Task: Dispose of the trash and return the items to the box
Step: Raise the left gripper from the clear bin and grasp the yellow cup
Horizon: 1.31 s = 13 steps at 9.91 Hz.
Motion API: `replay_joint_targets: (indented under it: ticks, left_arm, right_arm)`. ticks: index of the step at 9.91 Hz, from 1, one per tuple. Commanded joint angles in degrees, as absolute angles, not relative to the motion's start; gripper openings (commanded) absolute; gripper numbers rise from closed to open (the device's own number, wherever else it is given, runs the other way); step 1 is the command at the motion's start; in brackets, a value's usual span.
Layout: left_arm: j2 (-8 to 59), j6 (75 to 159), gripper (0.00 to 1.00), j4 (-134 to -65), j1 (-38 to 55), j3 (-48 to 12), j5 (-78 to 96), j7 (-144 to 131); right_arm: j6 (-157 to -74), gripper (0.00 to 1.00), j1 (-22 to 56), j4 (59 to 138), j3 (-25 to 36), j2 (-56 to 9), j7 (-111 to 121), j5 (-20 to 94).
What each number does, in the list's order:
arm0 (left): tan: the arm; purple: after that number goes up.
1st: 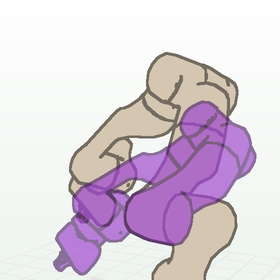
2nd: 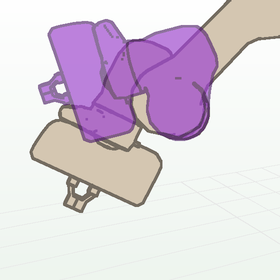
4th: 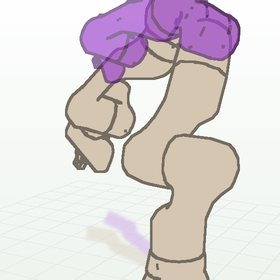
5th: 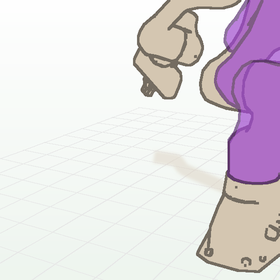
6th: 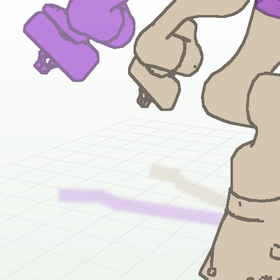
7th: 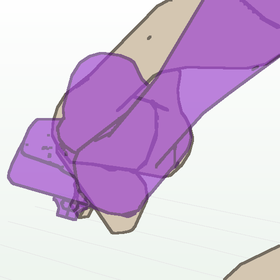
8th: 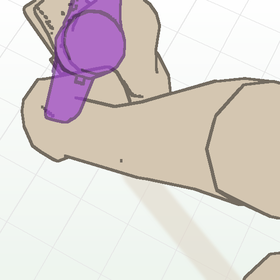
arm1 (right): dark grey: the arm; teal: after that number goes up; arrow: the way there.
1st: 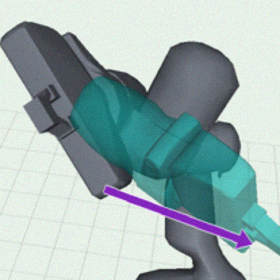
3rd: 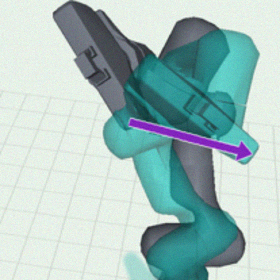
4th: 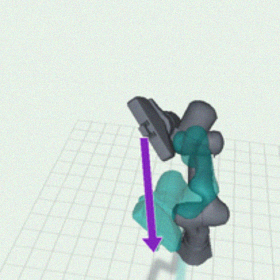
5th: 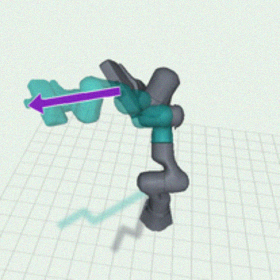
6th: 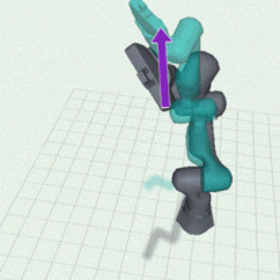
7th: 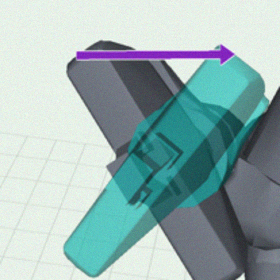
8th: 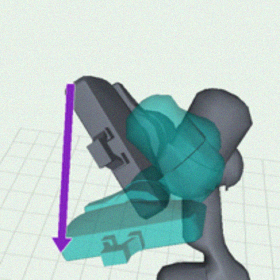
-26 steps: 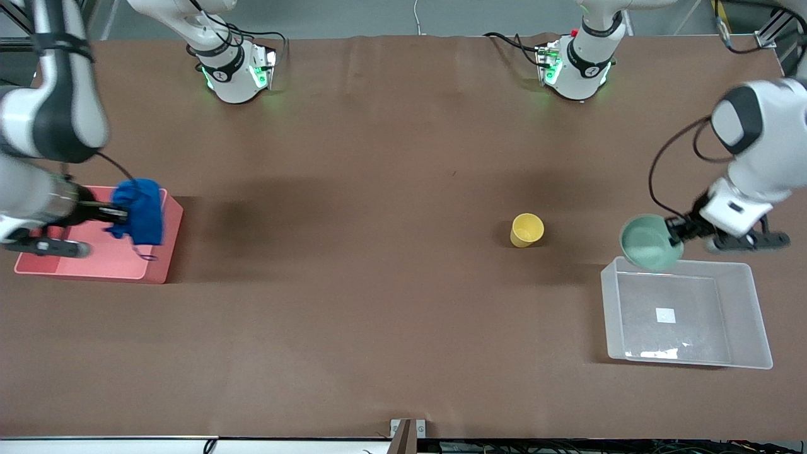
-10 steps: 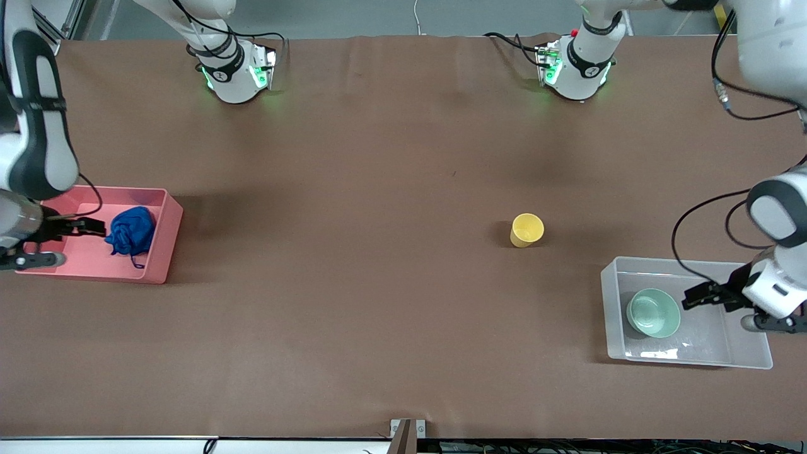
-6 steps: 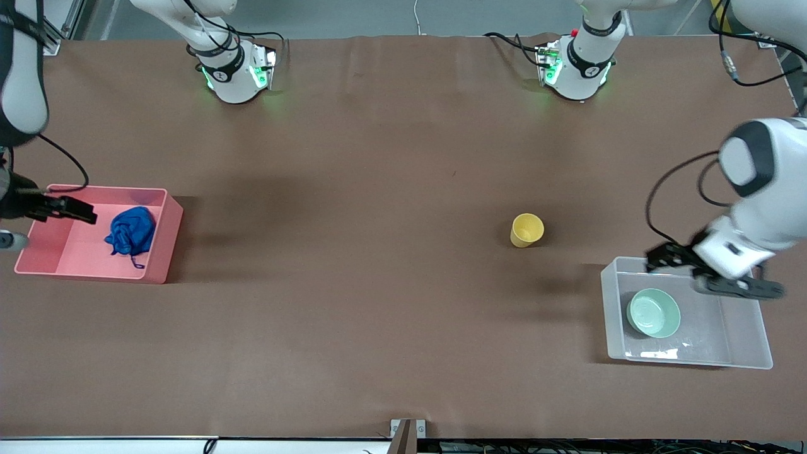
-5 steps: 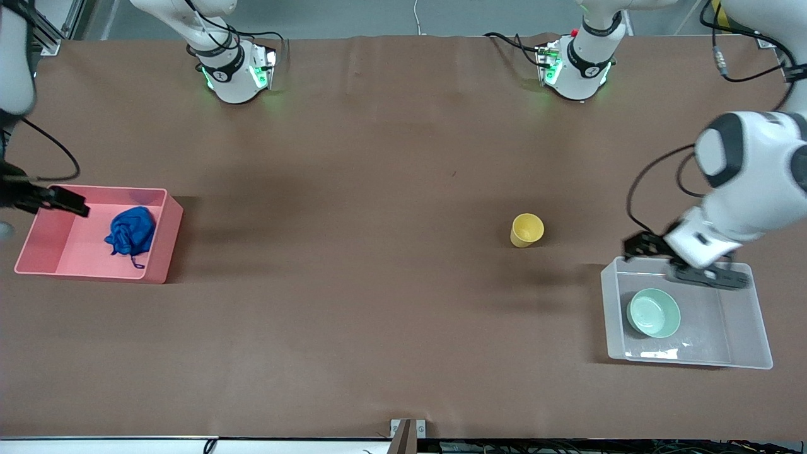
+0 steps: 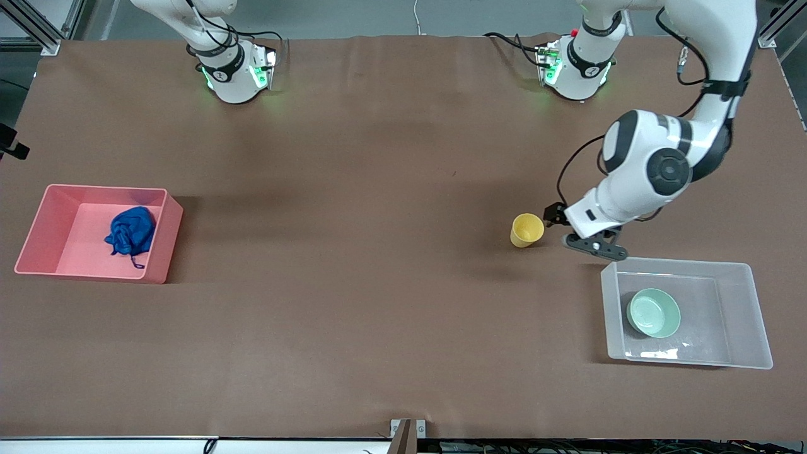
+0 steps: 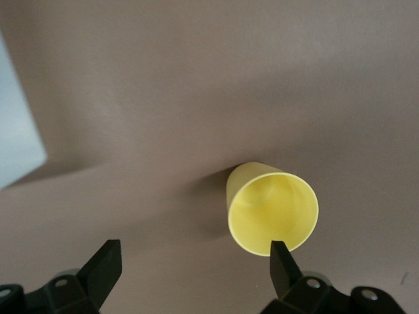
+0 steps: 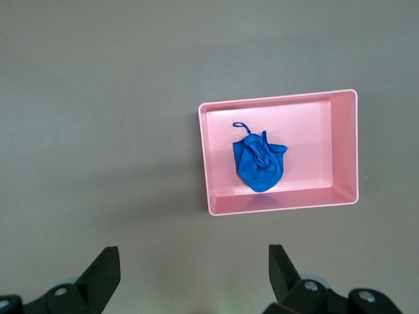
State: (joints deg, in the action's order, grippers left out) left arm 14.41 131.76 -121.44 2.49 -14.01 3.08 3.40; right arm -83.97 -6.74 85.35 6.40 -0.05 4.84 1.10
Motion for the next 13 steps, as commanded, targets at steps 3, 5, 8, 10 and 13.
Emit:
replay_joint_targets:
  ticks: [3, 5, 8, 10, 13]
  left_arm:
    - [21.4, 134.8, 0.42, -122.8, 2.2, -16.2, 1.3, 2.8]
    - [24.0, 138.5, 0.07, -121.8, 2.2, -16.3, 1.2, 2.7]
    - [24.1, 141.2, 0.0, -121.6, 2.0, -16.3, 1.2, 2.8]
    - [21.1, 140.5, 0.0, -121.6, 1.4, -15.7, 1.2, 4.3]
    - [16.1, 135.8, 0.0, -116.8, 1.3, -8.9, 1.3, 4.3]
  right_arm:
    - [-86.7, 1.0, -5.2, 88.5, 5.5, 0.2, 5.0, -0.3]
    - [-86.8, 1.0, -4.1, 88.2, 5.5, 0.2, 4.8, -0.4]
    - [-86.6, 1.0, -5.5, 87.9, 2.9, 0.2, 4.6, -0.4]
    - [-86.6, 1.0, -4.4, 87.9, 3.5, 0.4, 4.6, -0.5]
    - [-86.6, 1.0, -3.3, 87.9, 4.6, 0.3, 4.5, -0.5]
